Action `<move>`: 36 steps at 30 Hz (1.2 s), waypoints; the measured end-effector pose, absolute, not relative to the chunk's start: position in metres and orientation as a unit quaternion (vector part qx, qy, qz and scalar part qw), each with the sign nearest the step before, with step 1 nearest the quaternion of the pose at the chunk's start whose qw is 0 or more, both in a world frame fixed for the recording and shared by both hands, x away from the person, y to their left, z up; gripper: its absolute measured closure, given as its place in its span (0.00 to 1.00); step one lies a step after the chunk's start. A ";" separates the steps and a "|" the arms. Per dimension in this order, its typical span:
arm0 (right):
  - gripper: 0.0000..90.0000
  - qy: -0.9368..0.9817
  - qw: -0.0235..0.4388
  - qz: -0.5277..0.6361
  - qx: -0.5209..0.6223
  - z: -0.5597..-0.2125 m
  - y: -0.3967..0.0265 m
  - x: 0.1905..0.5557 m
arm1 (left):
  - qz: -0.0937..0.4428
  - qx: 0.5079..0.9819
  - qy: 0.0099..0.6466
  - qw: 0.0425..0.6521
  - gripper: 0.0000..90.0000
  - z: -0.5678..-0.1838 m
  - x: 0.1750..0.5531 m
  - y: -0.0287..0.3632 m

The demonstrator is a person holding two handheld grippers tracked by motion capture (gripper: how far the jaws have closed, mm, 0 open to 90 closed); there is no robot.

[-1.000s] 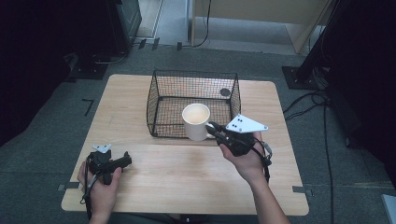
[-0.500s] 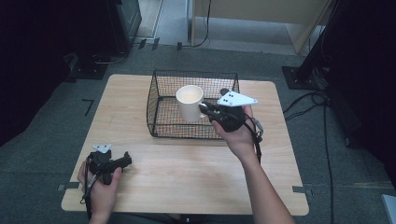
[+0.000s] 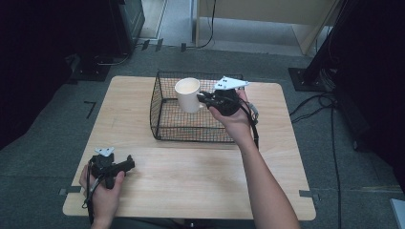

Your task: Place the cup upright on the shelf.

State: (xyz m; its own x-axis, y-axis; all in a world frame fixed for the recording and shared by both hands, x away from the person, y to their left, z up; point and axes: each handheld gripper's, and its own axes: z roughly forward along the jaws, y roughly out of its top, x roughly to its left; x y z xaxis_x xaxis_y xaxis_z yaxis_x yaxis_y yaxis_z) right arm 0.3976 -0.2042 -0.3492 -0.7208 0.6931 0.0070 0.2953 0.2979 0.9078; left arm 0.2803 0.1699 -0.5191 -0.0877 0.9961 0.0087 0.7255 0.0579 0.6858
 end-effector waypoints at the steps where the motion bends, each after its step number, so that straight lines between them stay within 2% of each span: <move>1: 0.90 0.781 0.202 0.499 0.317 -0.351 -0.203 0.401 | 0.275 0.629 0.684 0.247 0.00 -0.519 0.280 0.170; 10: 0.90 0.783 0.189 0.493 0.329 -0.371 -0.202 0.433 | 0.274 0.629 0.684 0.247 0.00 -0.519 0.280 0.170; 16: 0.90 0.790 0.202 0.484 0.319 -0.386 -0.194 0.445 | 0.274 0.630 0.684 0.247 0.00 -0.519 0.280 0.170; 28: 0.90 0.780 0.187 0.499 0.328 -0.415 -0.199 0.471 | 0.274 0.630 0.683 0.247 0.00 -0.519 0.280 0.170; 36: 0.89 0.791 0.186 0.482 0.326 -0.430 -0.200 0.476 | 0.273 0.631 0.682 0.248 0.00 -0.519 0.280 0.170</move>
State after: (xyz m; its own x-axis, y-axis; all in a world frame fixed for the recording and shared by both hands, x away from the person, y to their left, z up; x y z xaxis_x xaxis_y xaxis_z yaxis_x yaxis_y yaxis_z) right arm 0.4758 -0.2002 -0.4305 -0.7180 0.6958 0.0209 0.3374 0.3216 0.8847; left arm 0.2802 0.1696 -0.5191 -0.0809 0.9967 0.0073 0.7259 0.0539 0.6857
